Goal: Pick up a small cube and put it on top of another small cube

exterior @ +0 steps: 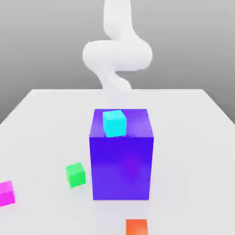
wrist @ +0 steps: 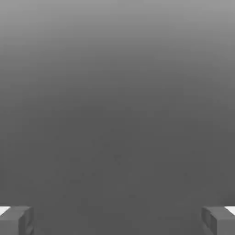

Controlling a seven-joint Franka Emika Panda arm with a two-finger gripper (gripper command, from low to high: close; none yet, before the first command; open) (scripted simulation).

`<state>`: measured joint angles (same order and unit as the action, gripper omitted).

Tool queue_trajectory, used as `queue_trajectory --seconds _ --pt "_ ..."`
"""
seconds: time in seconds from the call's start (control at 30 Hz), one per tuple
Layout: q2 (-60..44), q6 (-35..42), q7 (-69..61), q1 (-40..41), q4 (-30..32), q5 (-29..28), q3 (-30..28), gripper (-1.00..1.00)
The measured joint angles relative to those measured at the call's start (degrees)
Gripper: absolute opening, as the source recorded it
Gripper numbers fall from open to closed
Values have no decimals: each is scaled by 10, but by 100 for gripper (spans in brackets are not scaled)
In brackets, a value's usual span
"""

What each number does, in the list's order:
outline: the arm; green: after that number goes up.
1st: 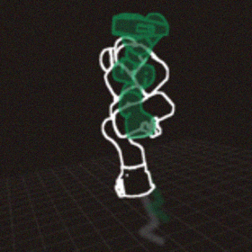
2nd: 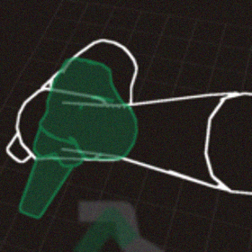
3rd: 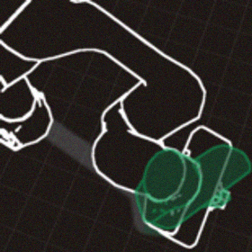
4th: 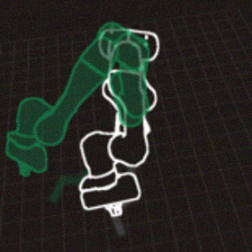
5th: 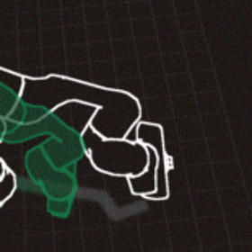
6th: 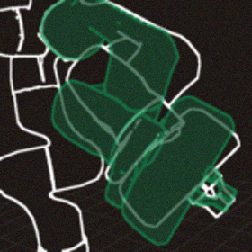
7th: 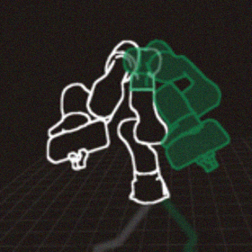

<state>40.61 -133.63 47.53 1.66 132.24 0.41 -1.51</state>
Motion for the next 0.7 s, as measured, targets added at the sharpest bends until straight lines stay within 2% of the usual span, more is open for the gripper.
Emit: queue_trajectory --seconds 0.4,0.7 --pt "-252 -90 74 78 22 31 -81 0" --pt "-440 -155 112 157 38 77 -131 0"
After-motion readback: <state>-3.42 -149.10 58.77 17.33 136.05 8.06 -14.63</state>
